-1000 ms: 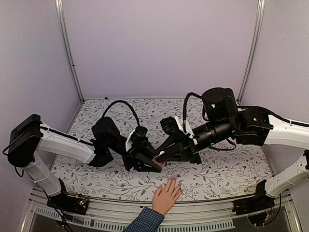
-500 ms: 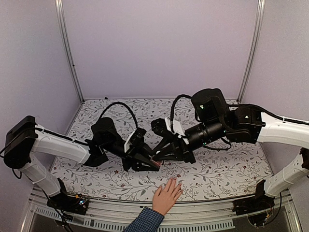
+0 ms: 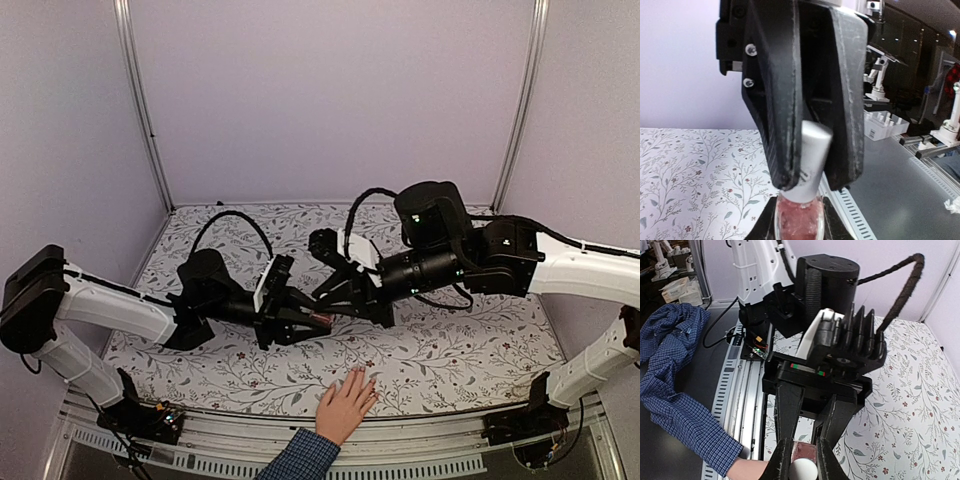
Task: Paint the nails
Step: Screw the nail polish bottle.
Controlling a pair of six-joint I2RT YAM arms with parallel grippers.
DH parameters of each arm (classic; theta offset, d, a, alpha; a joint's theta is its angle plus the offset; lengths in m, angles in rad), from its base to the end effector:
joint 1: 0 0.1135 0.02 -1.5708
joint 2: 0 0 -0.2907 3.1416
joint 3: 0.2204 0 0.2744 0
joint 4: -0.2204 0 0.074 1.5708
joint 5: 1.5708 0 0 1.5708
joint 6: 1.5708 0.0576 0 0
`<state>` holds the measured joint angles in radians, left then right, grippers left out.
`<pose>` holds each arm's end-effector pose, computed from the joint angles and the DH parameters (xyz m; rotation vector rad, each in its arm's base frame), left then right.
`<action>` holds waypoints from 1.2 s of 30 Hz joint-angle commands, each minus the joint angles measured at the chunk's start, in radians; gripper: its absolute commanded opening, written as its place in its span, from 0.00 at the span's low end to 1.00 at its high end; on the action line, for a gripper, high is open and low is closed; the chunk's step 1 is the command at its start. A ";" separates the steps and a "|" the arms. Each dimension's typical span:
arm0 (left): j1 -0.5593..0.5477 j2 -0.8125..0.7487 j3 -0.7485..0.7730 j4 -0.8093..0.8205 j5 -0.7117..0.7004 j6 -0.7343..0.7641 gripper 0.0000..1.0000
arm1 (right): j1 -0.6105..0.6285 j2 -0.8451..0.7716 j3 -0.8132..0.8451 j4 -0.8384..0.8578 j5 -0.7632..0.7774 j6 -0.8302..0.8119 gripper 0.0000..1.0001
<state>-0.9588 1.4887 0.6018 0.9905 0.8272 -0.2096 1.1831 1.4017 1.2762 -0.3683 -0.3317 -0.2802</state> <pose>0.1516 -0.2897 0.2453 1.2593 1.1569 -1.5036 0.1177 0.3379 0.3652 -1.5954 1.4552 0.8836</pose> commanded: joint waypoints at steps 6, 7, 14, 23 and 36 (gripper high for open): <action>-0.027 -0.056 0.009 0.246 -0.423 0.041 0.00 | -0.009 0.075 -0.037 0.024 0.128 0.108 0.00; -0.032 -0.053 0.007 0.256 -0.450 0.049 0.00 | -0.014 0.074 -0.039 0.033 0.139 0.118 0.00; -0.057 -0.030 -0.013 0.339 -0.644 0.060 0.00 | -0.029 0.078 -0.046 0.090 0.236 0.184 0.00; -0.096 0.022 0.037 0.294 -0.805 0.135 0.00 | -0.044 0.112 -0.022 0.096 0.314 0.252 0.00; -0.109 0.007 0.030 0.227 -0.837 0.178 0.00 | -0.062 0.097 -0.005 0.073 0.274 0.276 0.14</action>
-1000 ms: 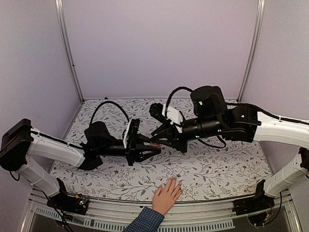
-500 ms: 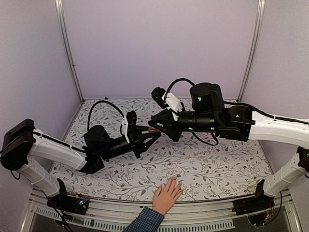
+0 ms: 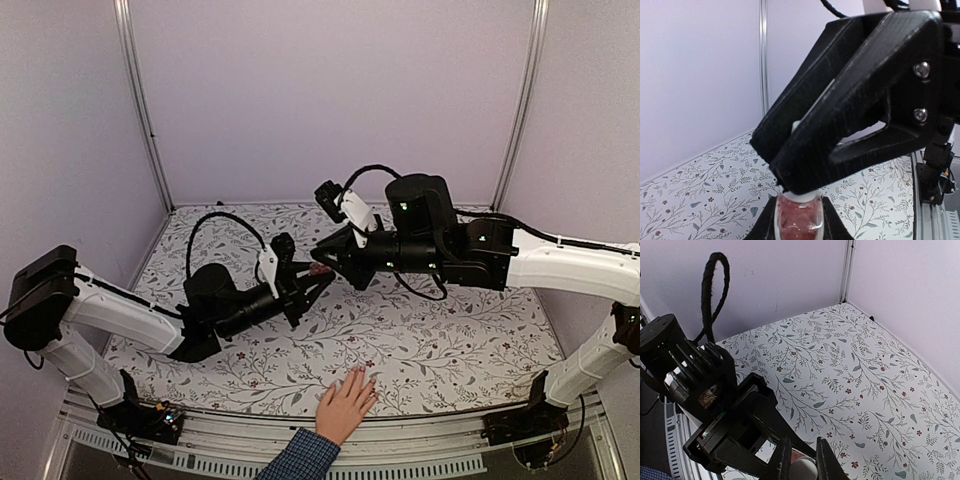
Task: Paint the nails
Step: Screw the nail polish bottle.
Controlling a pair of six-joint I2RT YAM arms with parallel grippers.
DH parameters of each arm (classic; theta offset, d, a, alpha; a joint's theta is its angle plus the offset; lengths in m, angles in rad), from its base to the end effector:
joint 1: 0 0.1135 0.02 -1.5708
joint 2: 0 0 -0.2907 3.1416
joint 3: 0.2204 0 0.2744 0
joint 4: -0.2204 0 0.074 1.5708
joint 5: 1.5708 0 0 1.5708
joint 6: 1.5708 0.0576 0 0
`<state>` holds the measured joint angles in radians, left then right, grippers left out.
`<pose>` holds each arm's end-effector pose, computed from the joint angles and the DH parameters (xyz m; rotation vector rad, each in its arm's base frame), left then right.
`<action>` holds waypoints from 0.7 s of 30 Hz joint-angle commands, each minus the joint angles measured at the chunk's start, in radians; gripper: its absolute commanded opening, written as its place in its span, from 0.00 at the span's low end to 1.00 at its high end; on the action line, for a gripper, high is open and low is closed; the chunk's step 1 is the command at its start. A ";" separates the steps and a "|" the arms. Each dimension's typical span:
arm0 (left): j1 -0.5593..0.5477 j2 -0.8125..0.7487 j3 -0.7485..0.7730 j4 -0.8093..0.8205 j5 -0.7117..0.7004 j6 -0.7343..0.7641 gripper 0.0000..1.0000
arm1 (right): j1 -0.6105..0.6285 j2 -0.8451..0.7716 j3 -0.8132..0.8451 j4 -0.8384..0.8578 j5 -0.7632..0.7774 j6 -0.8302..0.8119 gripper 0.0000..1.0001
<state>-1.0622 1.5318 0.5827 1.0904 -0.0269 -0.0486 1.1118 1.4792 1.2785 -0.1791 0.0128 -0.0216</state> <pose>0.1687 -0.2994 0.2398 0.7035 1.3148 -0.8889 0.1734 0.3493 0.3596 -1.0758 1.7069 0.6978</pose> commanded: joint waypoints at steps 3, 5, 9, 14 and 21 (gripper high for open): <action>0.011 -0.050 0.034 0.122 0.080 -0.010 0.00 | 0.009 0.000 -0.013 -0.114 -0.071 0.017 0.19; 0.022 -0.063 0.019 0.121 0.110 -0.025 0.00 | 0.010 -0.013 -0.022 -0.110 -0.068 0.017 0.24; 0.035 -0.084 0.009 0.102 0.156 -0.037 0.00 | 0.010 -0.046 -0.039 -0.097 -0.068 0.013 0.37; 0.046 -0.097 0.013 0.079 0.228 -0.045 0.00 | 0.010 -0.083 -0.070 -0.070 -0.116 -0.009 0.59; 0.093 -0.115 0.018 0.064 0.566 -0.100 0.00 | 0.009 -0.190 -0.149 -0.038 -0.281 -0.097 0.68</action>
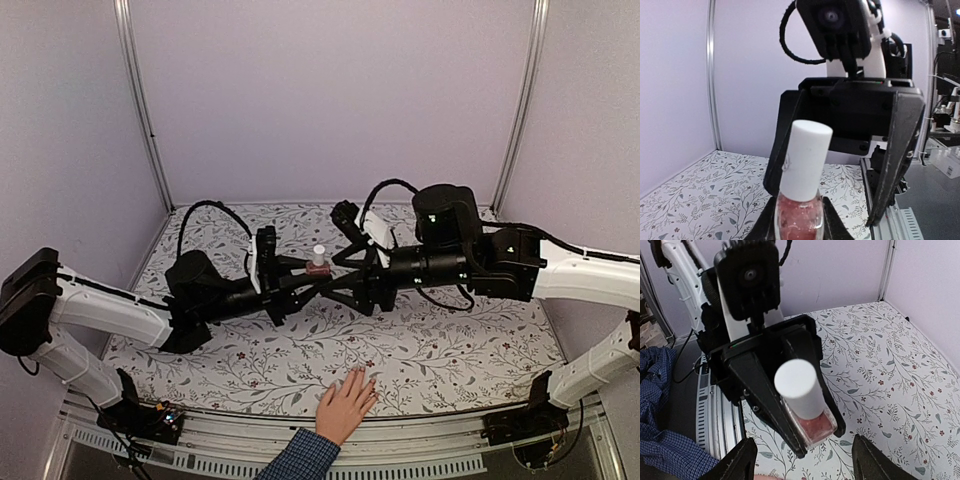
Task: Paint the nails
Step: Screw the nail polish bottle.
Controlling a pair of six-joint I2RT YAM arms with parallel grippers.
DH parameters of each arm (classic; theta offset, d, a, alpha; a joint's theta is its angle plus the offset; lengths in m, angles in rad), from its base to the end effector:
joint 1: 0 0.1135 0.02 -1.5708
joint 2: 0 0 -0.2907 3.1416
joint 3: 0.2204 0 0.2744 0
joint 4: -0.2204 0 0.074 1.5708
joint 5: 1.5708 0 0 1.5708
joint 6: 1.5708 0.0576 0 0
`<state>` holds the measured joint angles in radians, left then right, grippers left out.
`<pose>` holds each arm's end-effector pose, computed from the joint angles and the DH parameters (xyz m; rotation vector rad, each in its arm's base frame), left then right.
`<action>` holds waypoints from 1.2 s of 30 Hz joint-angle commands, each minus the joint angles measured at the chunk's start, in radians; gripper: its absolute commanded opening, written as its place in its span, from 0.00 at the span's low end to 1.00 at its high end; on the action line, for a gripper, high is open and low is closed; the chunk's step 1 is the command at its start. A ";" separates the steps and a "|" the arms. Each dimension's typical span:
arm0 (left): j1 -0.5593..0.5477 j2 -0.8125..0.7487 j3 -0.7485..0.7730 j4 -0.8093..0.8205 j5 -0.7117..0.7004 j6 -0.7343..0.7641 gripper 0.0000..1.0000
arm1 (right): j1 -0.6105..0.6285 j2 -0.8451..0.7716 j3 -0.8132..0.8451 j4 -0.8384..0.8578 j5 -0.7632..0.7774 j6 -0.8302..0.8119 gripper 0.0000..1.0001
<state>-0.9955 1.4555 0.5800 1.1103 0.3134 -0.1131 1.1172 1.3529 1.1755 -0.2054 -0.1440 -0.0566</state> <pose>0.1643 -0.2861 0.2651 0.8595 1.1572 -1.1328 0.1472 0.3208 0.3602 -1.2139 1.6456 0.8248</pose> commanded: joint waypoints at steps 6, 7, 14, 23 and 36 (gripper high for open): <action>0.034 -0.036 0.056 -0.030 0.466 -0.051 0.00 | 0.004 -0.134 -0.077 -0.015 -0.245 -0.138 0.67; 0.033 -0.033 0.062 -0.045 0.496 -0.053 0.00 | 0.004 -0.140 -0.074 -0.021 -0.253 -0.147 0.67; 0.032 0.002 0.084 -0.032 0.652 -0.119 0.00 | 0.005 -0.139 -0.019 -0.098 -0.307 -0.224 0.62; 0.026 0.092 0.142 0.013 0.787 -0.233 0.00 | 0.066 -0.096 0.055 -0.143 -0.342 -0.300 0.58; 0.024 0.141 0.169 0.095 0.849 -0.307 0.00 | 0.095 -0.040 0.093 -0.176 -0.349 -0.341 0.38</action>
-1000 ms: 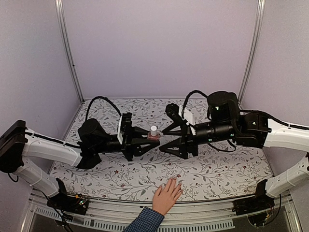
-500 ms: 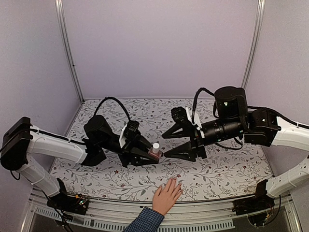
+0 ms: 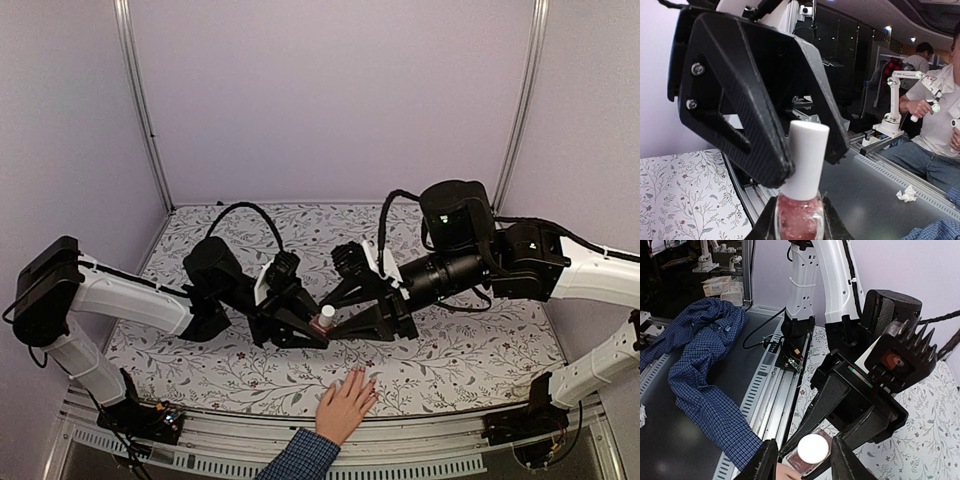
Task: Paint the nails
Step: Screw the nail polish bottle.
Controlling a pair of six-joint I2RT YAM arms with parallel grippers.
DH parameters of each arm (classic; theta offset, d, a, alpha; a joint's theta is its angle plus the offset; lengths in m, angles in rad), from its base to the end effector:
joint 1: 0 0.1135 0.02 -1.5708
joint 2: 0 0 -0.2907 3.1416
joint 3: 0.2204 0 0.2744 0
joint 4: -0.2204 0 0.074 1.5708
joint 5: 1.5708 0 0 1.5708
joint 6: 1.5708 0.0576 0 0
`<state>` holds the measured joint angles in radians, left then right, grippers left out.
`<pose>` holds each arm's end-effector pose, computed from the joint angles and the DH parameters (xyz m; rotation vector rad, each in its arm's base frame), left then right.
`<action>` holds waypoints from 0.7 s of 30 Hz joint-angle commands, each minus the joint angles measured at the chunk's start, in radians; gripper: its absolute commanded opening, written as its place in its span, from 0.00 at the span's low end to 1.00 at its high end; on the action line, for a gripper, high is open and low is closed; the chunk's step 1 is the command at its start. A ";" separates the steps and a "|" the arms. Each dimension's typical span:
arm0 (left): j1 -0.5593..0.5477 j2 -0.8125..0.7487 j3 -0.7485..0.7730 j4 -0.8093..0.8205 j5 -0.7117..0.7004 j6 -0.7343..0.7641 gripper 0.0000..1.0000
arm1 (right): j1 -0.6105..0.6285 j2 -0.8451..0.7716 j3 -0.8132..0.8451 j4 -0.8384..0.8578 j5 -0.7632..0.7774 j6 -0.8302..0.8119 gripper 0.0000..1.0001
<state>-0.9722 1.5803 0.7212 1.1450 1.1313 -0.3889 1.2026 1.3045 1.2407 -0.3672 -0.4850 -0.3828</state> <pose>0.1472 -0.3083 0.2684 1.4601 0.9475 -1.7710 0.0930 0.3157 0.3845 -1.7029 1.2180 0.9972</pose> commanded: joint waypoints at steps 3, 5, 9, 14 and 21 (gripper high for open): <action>0.001 0.018 0.029 0.071 0.031 -0.038 0.00 | 0.010 0.009 0.027 -0.015 -0.007 -0.017 0.27; 0.000 0.018 0.029 0.070 0.027 -0.034 0.00 | 0.010 0.009 0.027 -0.015 -0.009 -0.018 0.21; 0.001 0.017 0.029 0.071 0.014 -0.031 0.00 | 0.015 0.013 0.026 -0.019 -0.006 -0.021 0.12; 0.006 -0.006 0.017 0.071 -0.036 -0.013 0.00 | 0.017 0.027 0.011 -0.010 0.006 -0.008 0.05; 0.010 -0.089 -0.016 -0.020 -0.193 0.094 0.00 | 0.017 0.044 -0.013 0.004 0.065 0.045 0.00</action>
<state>-0.9737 1.5612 0.7059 1.1591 1.1095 -0.3698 1.2041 1.3113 1.2430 -0.3565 -0.4583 -0.3779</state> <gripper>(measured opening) 0.224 0.141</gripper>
